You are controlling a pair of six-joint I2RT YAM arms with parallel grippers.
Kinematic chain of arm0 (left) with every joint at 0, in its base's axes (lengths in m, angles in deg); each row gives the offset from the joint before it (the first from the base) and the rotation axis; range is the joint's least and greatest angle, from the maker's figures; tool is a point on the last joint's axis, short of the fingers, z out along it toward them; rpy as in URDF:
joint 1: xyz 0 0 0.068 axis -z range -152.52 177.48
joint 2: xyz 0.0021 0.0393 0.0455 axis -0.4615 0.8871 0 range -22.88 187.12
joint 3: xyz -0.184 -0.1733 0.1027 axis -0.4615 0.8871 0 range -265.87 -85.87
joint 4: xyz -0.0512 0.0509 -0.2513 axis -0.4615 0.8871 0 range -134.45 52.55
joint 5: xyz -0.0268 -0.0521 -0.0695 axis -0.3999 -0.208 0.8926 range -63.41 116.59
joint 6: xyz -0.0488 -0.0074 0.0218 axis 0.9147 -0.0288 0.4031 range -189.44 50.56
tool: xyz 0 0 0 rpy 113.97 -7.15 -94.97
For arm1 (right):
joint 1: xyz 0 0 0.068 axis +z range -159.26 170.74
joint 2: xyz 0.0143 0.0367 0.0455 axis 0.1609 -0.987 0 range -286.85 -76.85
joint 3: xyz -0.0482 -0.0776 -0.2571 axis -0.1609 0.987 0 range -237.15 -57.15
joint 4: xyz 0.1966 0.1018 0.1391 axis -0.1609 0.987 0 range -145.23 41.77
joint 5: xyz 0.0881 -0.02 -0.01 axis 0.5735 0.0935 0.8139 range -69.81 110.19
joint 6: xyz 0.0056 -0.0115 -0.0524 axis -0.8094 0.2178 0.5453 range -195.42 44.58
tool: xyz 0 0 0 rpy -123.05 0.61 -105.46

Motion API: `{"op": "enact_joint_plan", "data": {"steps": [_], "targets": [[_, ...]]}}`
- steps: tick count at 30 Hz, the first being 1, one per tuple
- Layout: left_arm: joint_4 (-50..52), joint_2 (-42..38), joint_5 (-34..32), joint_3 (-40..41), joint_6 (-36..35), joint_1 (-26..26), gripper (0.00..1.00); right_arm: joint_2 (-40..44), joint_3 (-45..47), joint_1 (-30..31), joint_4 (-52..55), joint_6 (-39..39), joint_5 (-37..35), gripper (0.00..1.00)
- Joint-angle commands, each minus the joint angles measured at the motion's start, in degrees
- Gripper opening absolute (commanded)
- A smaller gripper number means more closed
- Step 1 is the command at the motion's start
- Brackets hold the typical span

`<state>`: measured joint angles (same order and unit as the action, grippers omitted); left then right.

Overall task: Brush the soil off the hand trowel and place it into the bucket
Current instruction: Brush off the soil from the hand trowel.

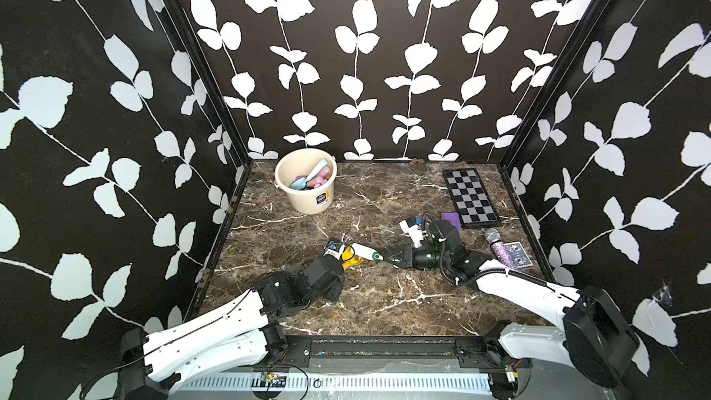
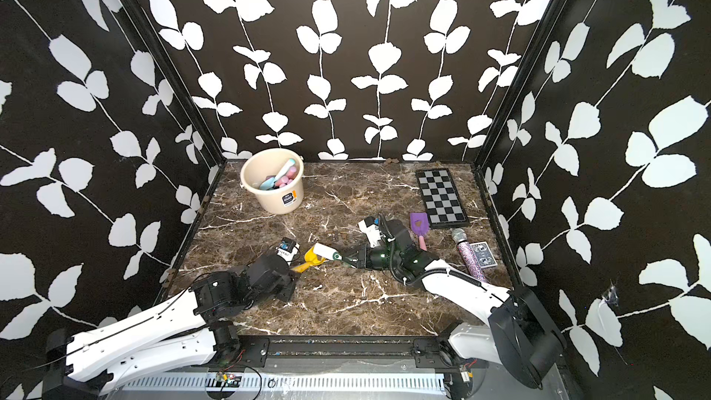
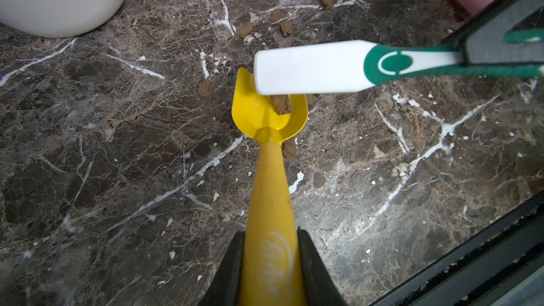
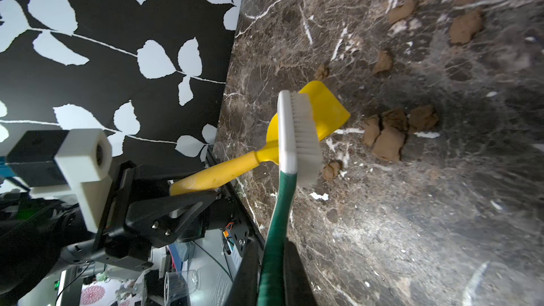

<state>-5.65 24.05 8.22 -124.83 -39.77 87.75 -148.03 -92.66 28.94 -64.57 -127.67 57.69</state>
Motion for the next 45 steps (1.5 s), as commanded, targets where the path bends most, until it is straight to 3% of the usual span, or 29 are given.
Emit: {"op": "enact_joint_plan", "data": {"steps": [1,6,11,17,22,28,40,43,45], "targets": [[-0.5,-1.2,-1.8,-1.5,-0.7,-0.4,0.00,2.5,-0.1,-1.2,1.0,0.5,-3.3,0.00],[-0.7,-1.2,-1.6,-1.3,-0.7,-0.3,0.00,4.4,-1.5,-2.6,3.9,2.0,-4.7,0.00],[-1.0,-1.1,-1.8,-1.1,-0.7,-0.3,0.00,6.8,-2.3,-2.5,-1.6,1.8,-2.2,0.00],[-3.6,-1.3,-2.6,-1.0,-2.4,-0.3,0.00,1.7,-3.9,-0.4,-10.2,-1.5,5.6,0.00],[-6.5,-3.1,-3.5,-0.5,-4.7,-0.3,0.00,-3.3,-4.2,1.9,-15.2,-4.7,6.5,0.00],[-5.1,-5.1,-5.3,-0.4,-5.1,-0.3,0.00,-3.2,-2.8,0.7,-8.1,-3.3,0.3,0.00],[-3.2,-6.7,-6.9,-1.1,-4.7,-0.3,0.00,5.7,-1.0,-6.6,-2.0,-1.3,-2.3,0.00],[-0.5,-6.9,-7.5,-4.6,-4.2,-0.3,0.00,9.9,-1.2,-8.8,1.6,2.4,-3.8,0.00],[2.0,-6.8,-7.7,-8.5,-3.4,-0.3,0.00,13.2,-3.2,-9.3,9.1,10.2,-7.8,0.00]]}}
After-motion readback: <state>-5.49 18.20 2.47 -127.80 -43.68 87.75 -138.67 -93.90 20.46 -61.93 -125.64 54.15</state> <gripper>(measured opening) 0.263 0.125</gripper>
